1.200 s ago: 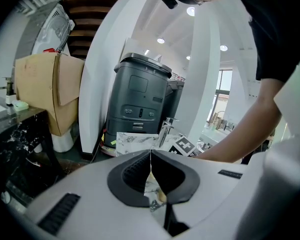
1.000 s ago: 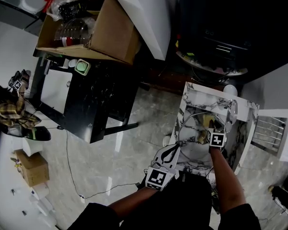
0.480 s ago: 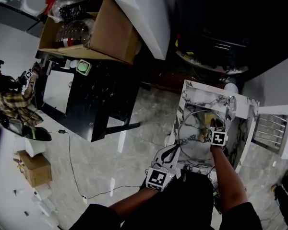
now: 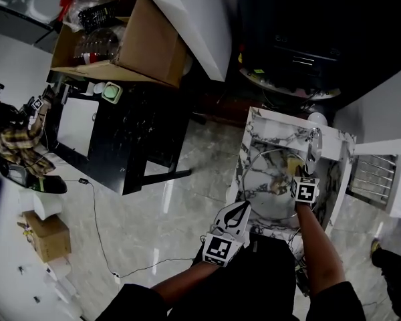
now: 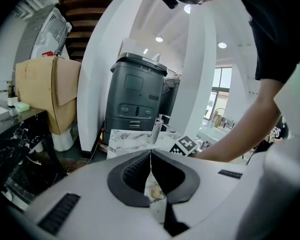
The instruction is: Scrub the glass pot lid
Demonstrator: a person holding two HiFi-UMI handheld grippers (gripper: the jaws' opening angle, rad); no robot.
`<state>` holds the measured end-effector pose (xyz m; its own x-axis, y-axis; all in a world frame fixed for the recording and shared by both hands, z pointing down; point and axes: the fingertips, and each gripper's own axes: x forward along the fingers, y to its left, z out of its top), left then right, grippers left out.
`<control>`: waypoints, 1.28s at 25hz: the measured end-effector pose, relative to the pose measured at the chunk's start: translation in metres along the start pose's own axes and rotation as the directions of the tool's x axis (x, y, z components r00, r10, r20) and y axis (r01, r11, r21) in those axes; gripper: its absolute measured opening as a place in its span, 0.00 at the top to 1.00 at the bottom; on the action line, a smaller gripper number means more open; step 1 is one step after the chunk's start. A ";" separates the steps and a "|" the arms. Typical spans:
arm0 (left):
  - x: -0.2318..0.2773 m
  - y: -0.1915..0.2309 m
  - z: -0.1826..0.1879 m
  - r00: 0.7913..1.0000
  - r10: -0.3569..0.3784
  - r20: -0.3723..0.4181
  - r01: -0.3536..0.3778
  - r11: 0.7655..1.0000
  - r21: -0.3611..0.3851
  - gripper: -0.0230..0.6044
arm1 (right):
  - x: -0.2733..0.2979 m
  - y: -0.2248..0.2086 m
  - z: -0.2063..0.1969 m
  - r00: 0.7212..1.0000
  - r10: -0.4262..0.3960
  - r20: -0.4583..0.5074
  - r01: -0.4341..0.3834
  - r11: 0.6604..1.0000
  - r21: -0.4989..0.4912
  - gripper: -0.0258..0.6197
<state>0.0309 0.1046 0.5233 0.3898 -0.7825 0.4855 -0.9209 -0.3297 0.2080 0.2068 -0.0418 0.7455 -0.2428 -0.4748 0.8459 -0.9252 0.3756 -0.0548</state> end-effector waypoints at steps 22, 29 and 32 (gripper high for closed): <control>-0.014 -0.022 -0.005 0.998 -0.055 0.019 0.055 0.998 0.020 0.93 | -0.046 -0.014 -0.071 0.995 -0.028 -0.096 0.024 0.999 -0.041 0.86; -0.016 -0.027 -0.001 0.997 -0.069 0.029 0.069 0.997 0.025 0.93 | -0.058 0.002 -0.094 0.984 0.026 -0.175 -0.044 0.994 -0.097 0.86; -0.017 -0.026 -0.001 0.997 -0.068 0.041 0.067 0.998 0.020 0.94 | -0.060 0.009 -0.096 0.981 0.048 -0.190 -0.070 0.992 -0.110 0.86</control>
<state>0.0483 0.1269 0.5108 0.4513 -0.7793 0.4348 -0.8924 -0.3924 0.2229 0.2409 0.0668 0.7456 -0.2273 -0.2967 0.9275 -0.8684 0.4928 -0.0552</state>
